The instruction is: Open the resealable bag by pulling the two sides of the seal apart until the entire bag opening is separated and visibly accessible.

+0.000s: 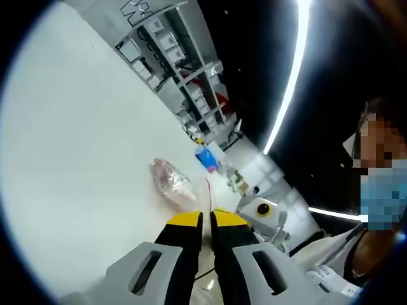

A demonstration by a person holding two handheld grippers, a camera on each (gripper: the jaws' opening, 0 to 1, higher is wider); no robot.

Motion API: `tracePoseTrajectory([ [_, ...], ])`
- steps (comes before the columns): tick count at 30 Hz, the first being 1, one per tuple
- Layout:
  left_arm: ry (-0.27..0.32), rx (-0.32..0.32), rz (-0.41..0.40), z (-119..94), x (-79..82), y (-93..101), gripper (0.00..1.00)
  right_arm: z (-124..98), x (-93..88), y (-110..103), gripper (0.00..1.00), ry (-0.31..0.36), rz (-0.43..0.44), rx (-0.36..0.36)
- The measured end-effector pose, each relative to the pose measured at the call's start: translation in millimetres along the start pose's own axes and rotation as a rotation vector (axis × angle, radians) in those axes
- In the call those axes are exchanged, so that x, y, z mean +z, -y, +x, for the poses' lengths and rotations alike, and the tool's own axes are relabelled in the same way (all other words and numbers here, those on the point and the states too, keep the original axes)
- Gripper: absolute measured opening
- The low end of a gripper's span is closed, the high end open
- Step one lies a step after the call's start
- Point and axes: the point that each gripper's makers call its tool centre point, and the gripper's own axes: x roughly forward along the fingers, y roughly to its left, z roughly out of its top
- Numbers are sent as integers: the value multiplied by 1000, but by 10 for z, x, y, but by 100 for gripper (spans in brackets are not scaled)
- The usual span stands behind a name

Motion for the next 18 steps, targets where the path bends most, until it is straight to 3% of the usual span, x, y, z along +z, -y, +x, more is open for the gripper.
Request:
tracePoseTrajectory([
  [3,-15,-15,12,7,-34,16,1,-1,4,3,0,1,3,2],
  [8,35,-17,26,11,23,2,0,-2,16,11,0,9,3,-2],
  [18,39,-22,27,18,29,12,0,-17,51,48,0,25,3,-24],
])
